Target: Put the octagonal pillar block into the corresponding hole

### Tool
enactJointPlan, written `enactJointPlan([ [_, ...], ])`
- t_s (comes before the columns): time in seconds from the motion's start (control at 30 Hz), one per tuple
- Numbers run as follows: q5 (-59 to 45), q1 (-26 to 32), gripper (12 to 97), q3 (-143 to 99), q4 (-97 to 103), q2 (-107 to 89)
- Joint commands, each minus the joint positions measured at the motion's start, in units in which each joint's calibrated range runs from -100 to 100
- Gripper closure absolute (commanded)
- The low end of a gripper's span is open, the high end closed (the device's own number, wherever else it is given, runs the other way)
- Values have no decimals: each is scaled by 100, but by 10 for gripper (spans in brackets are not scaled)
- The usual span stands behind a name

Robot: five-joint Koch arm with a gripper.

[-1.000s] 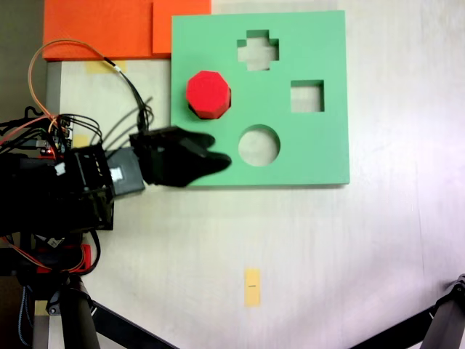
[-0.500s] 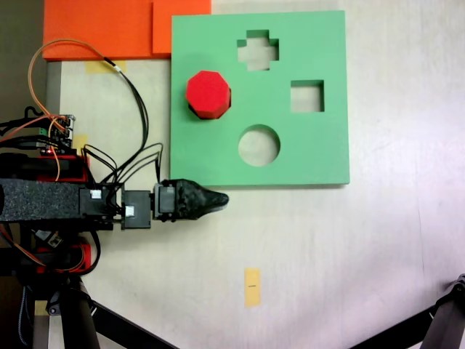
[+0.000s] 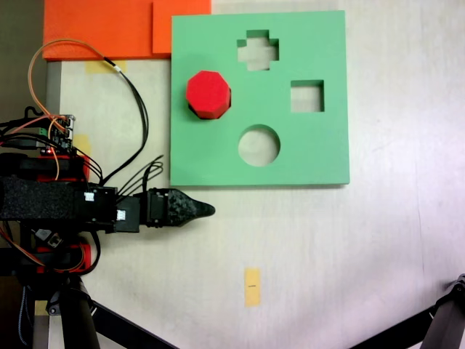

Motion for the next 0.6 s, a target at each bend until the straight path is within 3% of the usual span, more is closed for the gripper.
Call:
enactJointPlan([
  [0.0,-34,0,581,-127,-679,-68],
  [0.13,-24,44,625,-127,-1421,-68],
  [0.57,-20,39,595,-127,-1324,-68],
])
